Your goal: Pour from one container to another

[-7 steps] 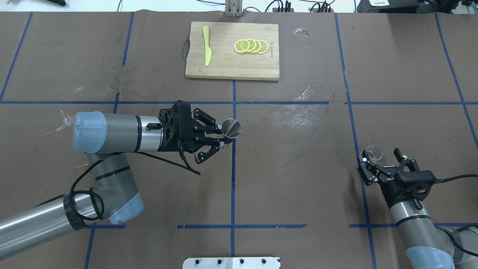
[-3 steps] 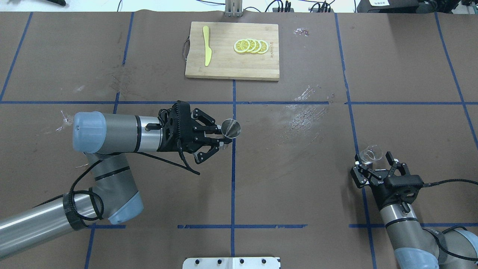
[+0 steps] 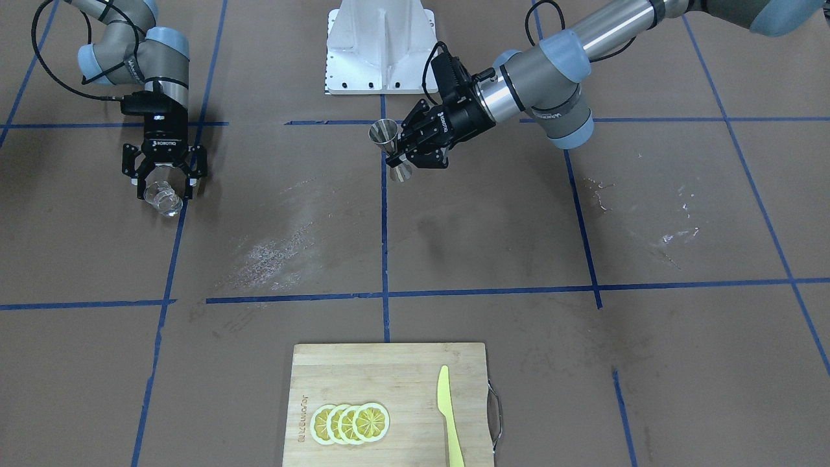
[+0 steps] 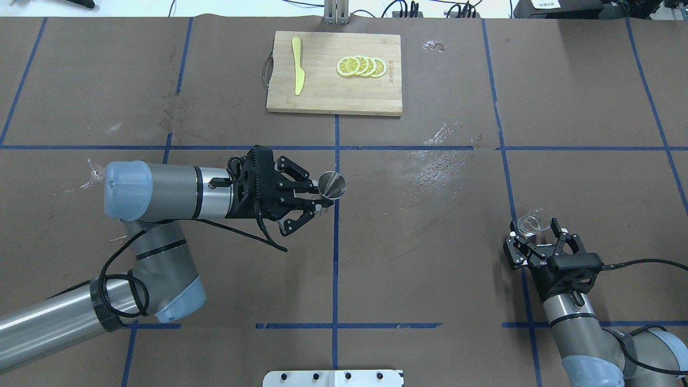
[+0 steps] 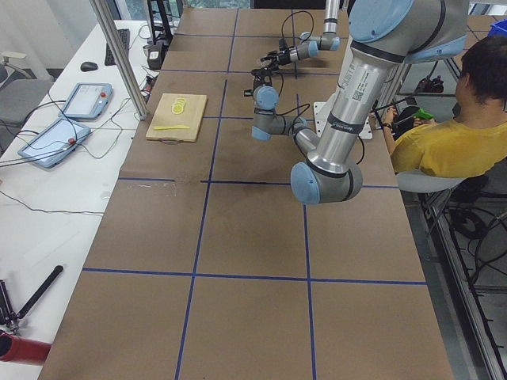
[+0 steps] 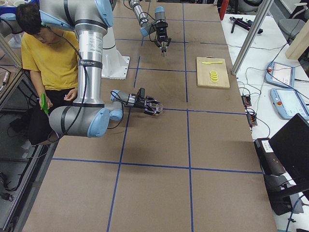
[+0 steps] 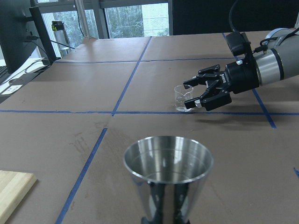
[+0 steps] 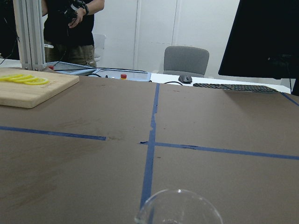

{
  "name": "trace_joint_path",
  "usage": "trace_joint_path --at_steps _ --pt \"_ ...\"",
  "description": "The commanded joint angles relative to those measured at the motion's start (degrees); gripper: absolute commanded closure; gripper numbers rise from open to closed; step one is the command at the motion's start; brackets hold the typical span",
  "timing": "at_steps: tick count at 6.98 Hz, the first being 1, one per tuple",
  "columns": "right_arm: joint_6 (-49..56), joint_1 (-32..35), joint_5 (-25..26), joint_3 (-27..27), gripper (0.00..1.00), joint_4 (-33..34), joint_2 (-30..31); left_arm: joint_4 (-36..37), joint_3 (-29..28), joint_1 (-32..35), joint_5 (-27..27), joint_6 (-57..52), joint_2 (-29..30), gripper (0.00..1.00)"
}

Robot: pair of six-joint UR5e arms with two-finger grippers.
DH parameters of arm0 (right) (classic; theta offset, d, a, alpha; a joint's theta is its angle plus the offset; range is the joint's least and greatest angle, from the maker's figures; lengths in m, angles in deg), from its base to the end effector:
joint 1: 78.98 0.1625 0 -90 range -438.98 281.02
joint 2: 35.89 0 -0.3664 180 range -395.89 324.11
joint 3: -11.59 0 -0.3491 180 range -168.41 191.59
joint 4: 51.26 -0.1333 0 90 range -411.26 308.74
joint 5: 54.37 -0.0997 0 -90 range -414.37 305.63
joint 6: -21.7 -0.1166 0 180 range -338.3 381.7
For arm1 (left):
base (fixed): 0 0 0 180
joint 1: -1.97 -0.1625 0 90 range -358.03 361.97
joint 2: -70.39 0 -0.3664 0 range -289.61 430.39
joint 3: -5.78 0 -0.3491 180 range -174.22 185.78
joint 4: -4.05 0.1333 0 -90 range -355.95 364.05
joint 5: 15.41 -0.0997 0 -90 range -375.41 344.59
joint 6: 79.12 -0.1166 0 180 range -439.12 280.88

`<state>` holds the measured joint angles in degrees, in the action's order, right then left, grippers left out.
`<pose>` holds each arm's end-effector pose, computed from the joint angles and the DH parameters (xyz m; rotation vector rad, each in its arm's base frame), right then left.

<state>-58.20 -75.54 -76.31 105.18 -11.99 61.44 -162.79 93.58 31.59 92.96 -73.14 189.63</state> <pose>-0.3863 -0.2651 0.5055 1.1891 -0.5800 0.3871 0.4508 -0.3673 0.2002 1.4533 1.2366 0.9498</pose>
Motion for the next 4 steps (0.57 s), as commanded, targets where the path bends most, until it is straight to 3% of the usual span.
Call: trace_joint_path --at_steps 1,3,4 --pt "0.1 0.0 0.1 -0.8 0.3 0.0 0.0 -0.1 0.0 0.0 0.0 0.0 -0.1 1.0" --pt "0.5 0.0 0.1 -1.4 0.36 0.0 0.0 -0.2 0.0 -0.1 0.0 0.0 -0.2 1.0" --pt "0.6 0.1 0.1 -1.3 0.57 -0.1 0.0 -0.2 0.0 -0.1 0.0 0.0 -0.2 1.0"
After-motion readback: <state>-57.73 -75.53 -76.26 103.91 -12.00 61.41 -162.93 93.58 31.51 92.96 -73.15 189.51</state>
